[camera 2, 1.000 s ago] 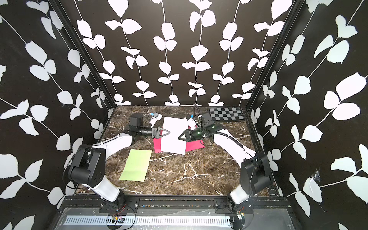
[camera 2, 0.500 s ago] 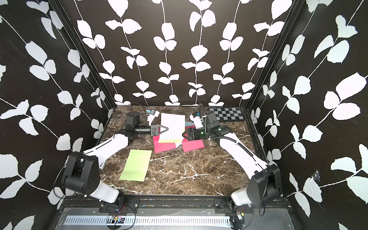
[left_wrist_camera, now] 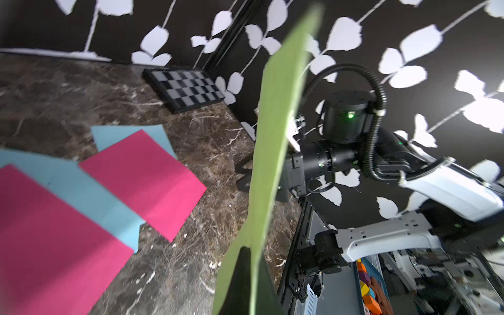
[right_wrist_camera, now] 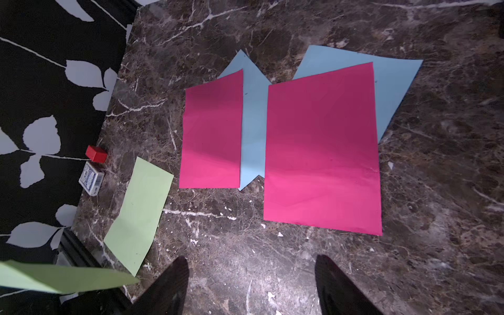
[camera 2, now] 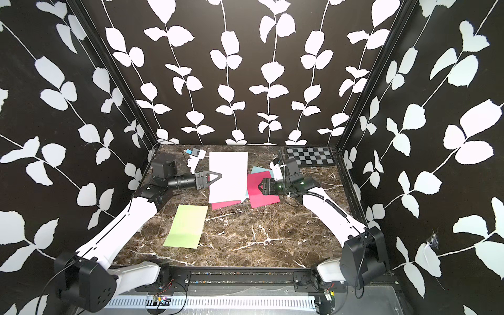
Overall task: Sort the scattered colored papers by color
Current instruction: Place the colored paper.
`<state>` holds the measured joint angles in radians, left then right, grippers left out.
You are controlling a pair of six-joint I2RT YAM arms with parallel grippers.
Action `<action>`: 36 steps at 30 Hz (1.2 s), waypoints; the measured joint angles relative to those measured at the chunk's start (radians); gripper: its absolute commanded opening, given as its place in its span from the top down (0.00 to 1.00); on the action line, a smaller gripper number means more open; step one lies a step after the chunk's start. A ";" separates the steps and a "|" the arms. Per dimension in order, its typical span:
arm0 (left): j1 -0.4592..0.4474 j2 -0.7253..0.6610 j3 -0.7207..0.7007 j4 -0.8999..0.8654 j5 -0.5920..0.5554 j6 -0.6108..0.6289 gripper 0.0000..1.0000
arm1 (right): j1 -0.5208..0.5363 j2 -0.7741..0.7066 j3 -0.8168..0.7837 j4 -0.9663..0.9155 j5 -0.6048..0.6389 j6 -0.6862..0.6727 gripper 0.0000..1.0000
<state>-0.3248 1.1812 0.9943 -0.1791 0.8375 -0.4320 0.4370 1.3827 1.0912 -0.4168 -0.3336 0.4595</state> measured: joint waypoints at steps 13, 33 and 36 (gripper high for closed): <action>-0.006 -0.032 -0.036 -0.568 -0.326 0.087 1.00 | -0.027 0.043 -0.046 0.051 0.056 0.055 0.24; 0.001 -0.039 -0.095 -0.750 -0.563 0.122 1.00 | -0.031 0.123 -0.101 0.164 -0.038 0.113 0.25; 0.001 -0.043 -0.095 -0.718 -0.513 0.120 1.00 | -0.020 0.153 -0.125 0.248 -0.126 0.142 0.25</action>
<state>-0.3237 1.1378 0.8997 -0.8974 0.3241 -0.3122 0.4171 1.5356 0.9665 -0.1692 -0.4591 0.6018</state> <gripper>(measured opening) 0.046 0.749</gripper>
